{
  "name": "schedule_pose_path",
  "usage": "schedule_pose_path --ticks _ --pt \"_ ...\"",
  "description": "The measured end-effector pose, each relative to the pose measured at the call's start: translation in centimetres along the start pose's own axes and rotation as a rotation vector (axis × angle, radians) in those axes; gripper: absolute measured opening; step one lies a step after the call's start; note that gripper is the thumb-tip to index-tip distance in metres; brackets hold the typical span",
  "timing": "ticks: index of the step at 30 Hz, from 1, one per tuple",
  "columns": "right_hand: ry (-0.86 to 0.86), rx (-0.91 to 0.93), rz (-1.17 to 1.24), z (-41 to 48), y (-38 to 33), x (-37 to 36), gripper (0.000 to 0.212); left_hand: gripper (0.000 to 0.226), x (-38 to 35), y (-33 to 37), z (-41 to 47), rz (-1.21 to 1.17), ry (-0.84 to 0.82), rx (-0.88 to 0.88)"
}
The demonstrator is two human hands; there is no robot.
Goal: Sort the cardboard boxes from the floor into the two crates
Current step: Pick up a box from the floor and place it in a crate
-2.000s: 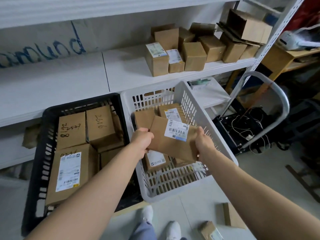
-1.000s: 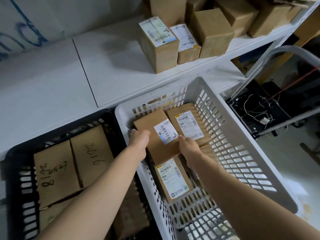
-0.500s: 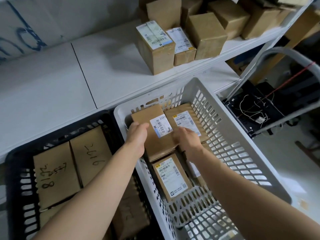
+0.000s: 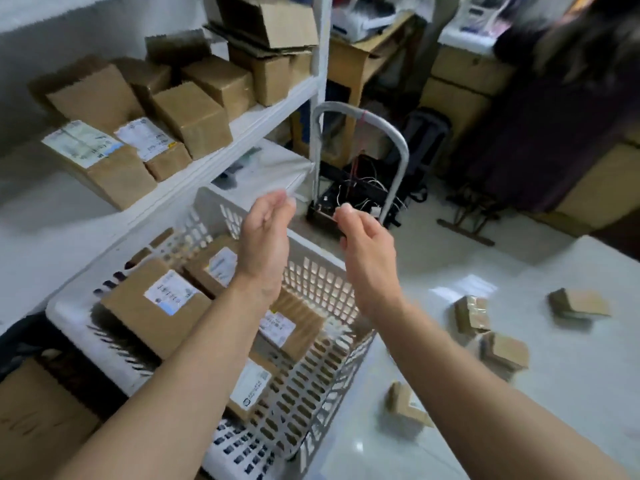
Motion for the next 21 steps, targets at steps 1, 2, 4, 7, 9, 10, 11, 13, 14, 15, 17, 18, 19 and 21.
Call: schedule_pose_path --ticks 1,2,4,7,9,10,11,13,14,15,17,18,19,21 --pt "0.052 0.013 -0.005 -0.4 -0.5 3.0 0.023 0.035 -3.0 -0.3 -0.9 0.01 -0.053 0.003" --pt "0.104 0.019 -0.008 -0.8 -0.8 6.2 0.024 0.035 -6.0 -0.6 -1.9 0.019 -0.105 0.009" --pt "0.198 0.021 -0.012 -1.7 -1.2 12.8 0.028 0.028 -12.1 -1.4 -4.5 0.04 -0.205 0.022" --pt "0.339 0.013 -0.006 -3.5 -1.5 23.4 0.026 0.015 -21.1 -3.3 -9.0 0.07 -0.321 0.052" --pt "0.416 0.016 -0.015 -5.2 -1.4 30.6 0.03 0.014 -27.0 -4.8 -12.1 0.095 -0.384 0.082" --pt "0.452 0.014 -0.027 -6.2 -1.3 34.1 0.033 0.014 -29.8 -5.7 -13.7 0.105 -0.405 0.096" --pt "0.492 0.005 -0.04 -7.1 -1.1 37.6 0.037 0.014 -32.5 -6.5 -15.3 0.114 -0.428 0.11" --pt "0.572 -0.018 -0.058 -9.0 -0.8 44.4 0.038 0.014 -37.8 -8.1 -18.7 0.135 -0.483 0.137" --pt "0.607 -0.027 -0.054 -10.0 -0.7 47.4 0.034 0.015 -40.3 -8.8 -20.3 0.145 -0.509 0.145" --pt "0.643 -0.034 -0.044 -11.0 -0.8 50.4 0.032 0.016 -42.8 -9.5 -21.8 0.154 -0.537 0.152" --pt "0.701 -0.039 -0.029 -12.5 -0.8 54.8 0.036 0.017 -46.8 -10.5 -24.2 0.163 -0.592 0.168" --pt "0.741 -0.035 -0.031 -13.5 -1.0 57.6 0.041 0.017 -49.3 -11.0 -25.7 0.17 -0.629 0.178" --pt "0.775 -0.028 -0.034 -14.3 -1.1 60.0 0.045 0.017 -51.4 -11.6 -27.0 0.18 -0.658 0.189" --pt "0.843 -0.036 -0.036 -15.7 -1.2 64.2 0.04 0.018 -55.2 -12.6 -28.9 0.213 -0.708 0.202"
Point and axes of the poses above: each hand's wrist, its own z-axis towards the middle knuckle, its own x-axis out of the back of the hand, y = z × x, the point moved 8 cm from there along z, towards the middle knuckle, and after that the axes turned 8 degrees about x, right-handed, at the moved point
